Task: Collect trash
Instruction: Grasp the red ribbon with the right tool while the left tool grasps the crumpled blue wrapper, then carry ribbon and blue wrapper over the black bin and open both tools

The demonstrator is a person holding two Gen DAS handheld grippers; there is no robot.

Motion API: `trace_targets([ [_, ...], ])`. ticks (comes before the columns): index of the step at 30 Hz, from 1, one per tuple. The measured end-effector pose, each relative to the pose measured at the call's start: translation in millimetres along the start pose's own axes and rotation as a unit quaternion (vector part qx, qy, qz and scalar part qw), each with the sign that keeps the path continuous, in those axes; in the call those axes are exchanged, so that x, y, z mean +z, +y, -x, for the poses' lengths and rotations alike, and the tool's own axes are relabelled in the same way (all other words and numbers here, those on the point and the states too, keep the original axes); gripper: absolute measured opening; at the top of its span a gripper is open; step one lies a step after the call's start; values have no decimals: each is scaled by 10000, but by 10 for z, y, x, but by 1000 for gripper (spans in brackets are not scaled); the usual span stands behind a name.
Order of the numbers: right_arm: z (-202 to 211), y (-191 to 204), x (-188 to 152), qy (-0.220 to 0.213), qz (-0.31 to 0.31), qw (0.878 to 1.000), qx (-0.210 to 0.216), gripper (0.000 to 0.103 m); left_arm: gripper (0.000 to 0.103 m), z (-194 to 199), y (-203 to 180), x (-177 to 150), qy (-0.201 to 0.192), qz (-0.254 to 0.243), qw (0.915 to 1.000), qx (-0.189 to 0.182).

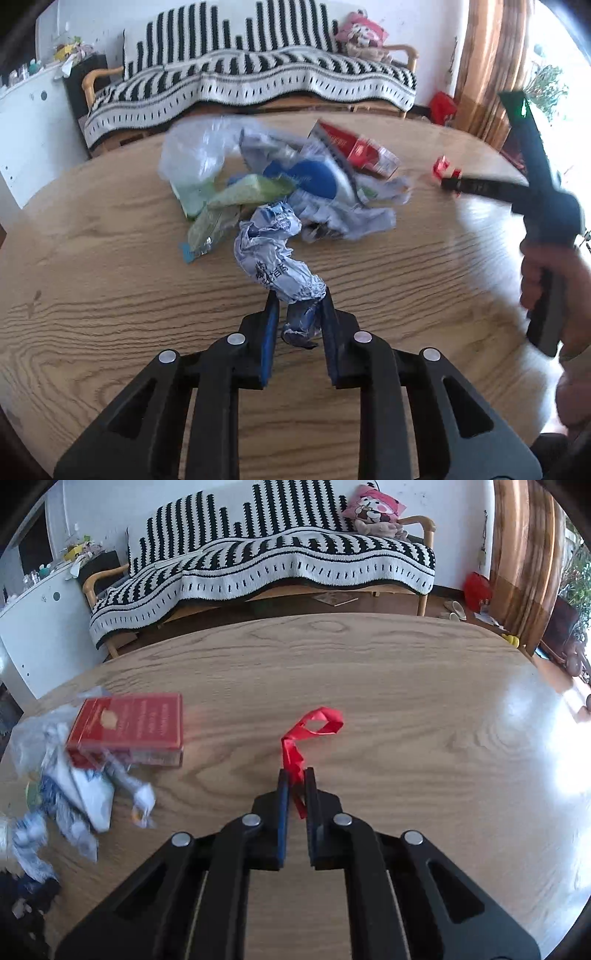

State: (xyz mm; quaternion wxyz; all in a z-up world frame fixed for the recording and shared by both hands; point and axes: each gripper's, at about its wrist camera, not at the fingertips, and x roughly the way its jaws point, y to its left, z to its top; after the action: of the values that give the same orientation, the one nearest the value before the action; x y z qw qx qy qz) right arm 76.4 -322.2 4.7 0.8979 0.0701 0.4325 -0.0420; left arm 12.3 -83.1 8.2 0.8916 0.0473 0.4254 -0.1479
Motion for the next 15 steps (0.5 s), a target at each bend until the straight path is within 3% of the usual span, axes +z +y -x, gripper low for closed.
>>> trace_targets([
  [4,317,-96,-167,-109,-411,9987,264,8,21,119,66,25,-84,318,9988,-352],
  [8,794,-9,-345,-481,-559,9964,419,8,21,324,102,47,-434,440,9968,-498],
  [12,974,318,-519,-593,-16,9982,15,8,21,371,110,11,-458,638,9946,-678],
  [15,916,411,-551,-505,27,9987,11,9,21,400,101,-26,-460,628,9947,-671],
])
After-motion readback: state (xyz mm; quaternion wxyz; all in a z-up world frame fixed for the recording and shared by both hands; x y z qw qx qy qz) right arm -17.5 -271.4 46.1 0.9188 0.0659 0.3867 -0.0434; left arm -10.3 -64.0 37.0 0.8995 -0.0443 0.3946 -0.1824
